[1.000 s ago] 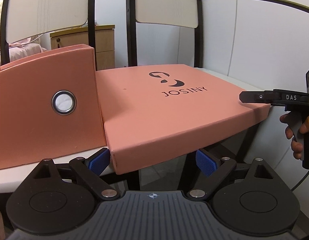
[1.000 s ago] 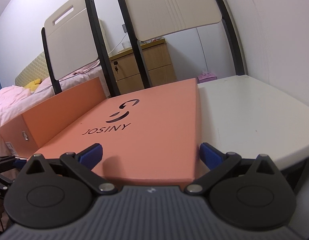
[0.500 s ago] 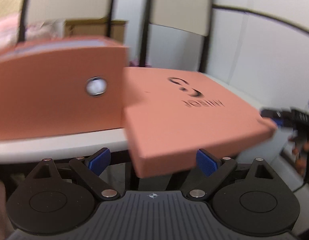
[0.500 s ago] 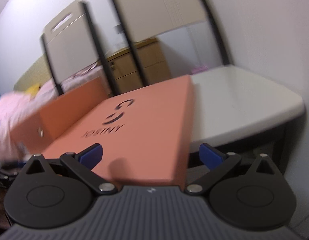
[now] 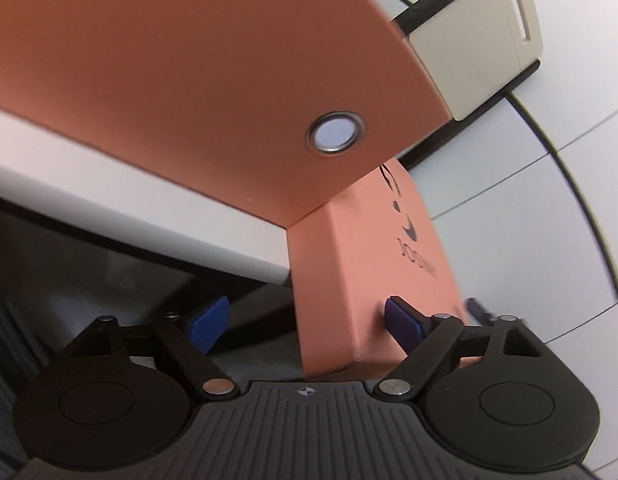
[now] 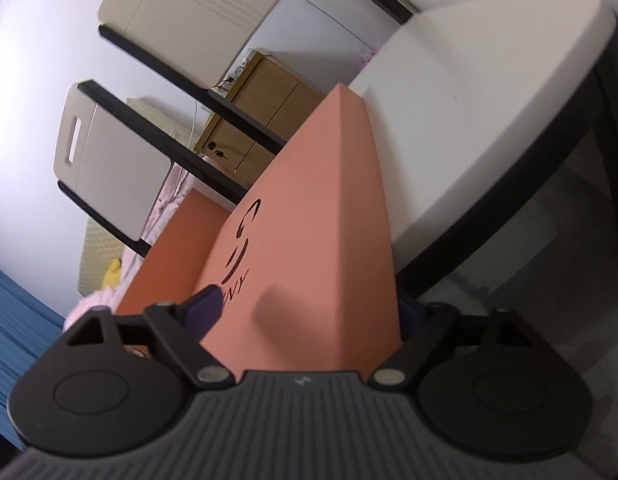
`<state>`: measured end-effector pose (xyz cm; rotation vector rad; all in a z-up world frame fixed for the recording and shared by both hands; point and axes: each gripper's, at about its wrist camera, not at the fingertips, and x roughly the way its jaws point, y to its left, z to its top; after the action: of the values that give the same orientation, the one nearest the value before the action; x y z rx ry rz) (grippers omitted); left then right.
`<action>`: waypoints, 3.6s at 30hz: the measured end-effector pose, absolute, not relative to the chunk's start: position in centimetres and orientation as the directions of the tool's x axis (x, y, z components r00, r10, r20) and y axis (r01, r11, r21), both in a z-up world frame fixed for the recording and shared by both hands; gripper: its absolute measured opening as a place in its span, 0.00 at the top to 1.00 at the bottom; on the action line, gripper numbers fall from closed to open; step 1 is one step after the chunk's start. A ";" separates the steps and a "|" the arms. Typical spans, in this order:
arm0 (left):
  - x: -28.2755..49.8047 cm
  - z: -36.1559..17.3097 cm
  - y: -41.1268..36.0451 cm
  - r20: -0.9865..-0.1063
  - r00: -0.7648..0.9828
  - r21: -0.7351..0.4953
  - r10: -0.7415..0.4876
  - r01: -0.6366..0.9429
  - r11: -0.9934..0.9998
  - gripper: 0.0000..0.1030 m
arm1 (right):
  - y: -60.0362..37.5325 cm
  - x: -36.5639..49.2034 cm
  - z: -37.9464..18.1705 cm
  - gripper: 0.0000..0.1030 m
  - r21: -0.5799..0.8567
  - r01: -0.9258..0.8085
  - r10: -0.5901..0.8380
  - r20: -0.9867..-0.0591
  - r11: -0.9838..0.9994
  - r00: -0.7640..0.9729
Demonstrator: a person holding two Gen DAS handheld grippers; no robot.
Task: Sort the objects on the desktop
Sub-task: 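Lift the lid with both tools and tilt it over the open box, then lower the lid onto the box opening with both tools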
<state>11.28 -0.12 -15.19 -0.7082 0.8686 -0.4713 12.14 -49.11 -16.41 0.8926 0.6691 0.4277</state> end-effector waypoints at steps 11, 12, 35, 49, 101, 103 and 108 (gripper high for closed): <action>13.4 -13.1 -1.1 -0.510 0.462 -0.777 -0.725 0.114 0.619 0.40 | -49.3 10.2 -16.0 0.40 0.839 -0.069 0.577 -0.308 0.539 0.757; 13.3 -12.6 -1.1 -0.499 0.460 -0.782 -0.735 0.126 0.610 0.40 | -49.4 9.9 -15.8 0.41 0.841 -0.074 0.575 -0.300 0.537 0.761; 14.1 -6.3 -3.4 -0.306 0.453 -0.873 -0.837 0.219 0.437 0.51 | -49.2 5.5 -8.3 0.52 0.852 -0.115 0.530 -0.207 0.511 0.822; 12.2 2.9 4.6 -0.259 0.530 -0.857 -0.808 0.260 0.445 0.50 | -42.6 8.5 0.4 0.52 0.809 -0.312 0.608 -0.070 0.499 0.791; 11.3 1.5 15.3 -0.733 0.628 -0.393 -0.261 -0.078 0.916 0.07 | -21.6 19.0 -3.3 0.45 0.729 -0.391 0.718 -0.195 0.562 0.668; 11.0 1.1 15.0 -0.731 0.646 -0.343 -0.220 -0.070 0.937 0.07 | -21.4 19.0 -3.6 0.37 0.714 -0.378 0.706 -0.228 0.590 0.670; 10.7 1.1 14.4 -0.701 0.696 -0.264 -0.157 -0.048 0.963 0.07 | -21.4 18.2 -4.2 0.31 0.689 -0.406 0.709 -0.223 0.600 0.669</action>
<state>10.71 14.38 1.07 -0.2717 0.8012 -0.0620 18.19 -21.38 -4.22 0.6463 0.5157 0.6804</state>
